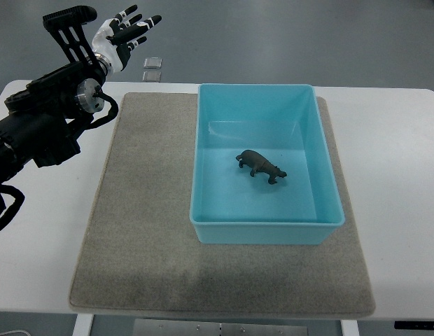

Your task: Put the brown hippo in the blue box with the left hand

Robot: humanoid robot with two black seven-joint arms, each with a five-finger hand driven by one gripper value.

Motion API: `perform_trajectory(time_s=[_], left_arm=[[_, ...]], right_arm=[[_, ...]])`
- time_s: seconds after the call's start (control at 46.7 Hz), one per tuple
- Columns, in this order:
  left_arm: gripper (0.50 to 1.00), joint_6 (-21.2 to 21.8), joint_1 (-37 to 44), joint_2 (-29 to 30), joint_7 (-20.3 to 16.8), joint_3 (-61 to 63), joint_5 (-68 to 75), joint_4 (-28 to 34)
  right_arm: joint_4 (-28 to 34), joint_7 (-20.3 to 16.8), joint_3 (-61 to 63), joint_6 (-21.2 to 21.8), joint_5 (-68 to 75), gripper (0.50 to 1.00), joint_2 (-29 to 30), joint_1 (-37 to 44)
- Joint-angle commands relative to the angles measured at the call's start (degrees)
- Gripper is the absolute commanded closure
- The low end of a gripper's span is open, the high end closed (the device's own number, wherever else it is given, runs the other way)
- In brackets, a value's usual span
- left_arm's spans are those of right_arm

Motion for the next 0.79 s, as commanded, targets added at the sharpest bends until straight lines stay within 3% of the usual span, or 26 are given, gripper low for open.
perform_trajectory(time_s=[0.0, 0.086, 0.171, 0.321, 0.514, 0.771], left_arm=[[0.572, -6.9, 0.9, -0.1, -0.8, -2.6, 0.0, 2.2], [0.572, -11.9, 1.5, -0.1, -2.6, -3.9, 0.0, 2.6], [0.57, -13.9, 1.8, -0.5, -4.4, -4.6, 0.0, 2.6], [0.559, -13.7, 1.8, -0.5, -6.0, -5.0, 0.2, 1.9], [0.536, -11.4, 2.2, -0.5, -6.0, -7.2, 0.4, 1.9], [0.525, -11.5, 3.4, -1.4, -5.9, -8.6, 0.2, 1.9]], right_arm=[[0.0, 0.0, 0.0, 0.0, 0.0, 0.564, 0.0, 0.0], [0.0, 0.0, 0.0, 0.0, 0.0, 0.564, 0.0, 0.0], [0.0, 0.0, 0.0, 0.0, 0.0, 0.564, 0.0, 0.0], [0.0, 0.0, 0.0, 0.0, 0.0, 0.564, 0.0, 0.0], [0.0, 0.0, 0.0, 0.0, 0.0, 0.564, 0.0, 0.0], [0.0, 0.0, 0.0, 0.0, 0.0, 0.564, 0.0, 0.0]])
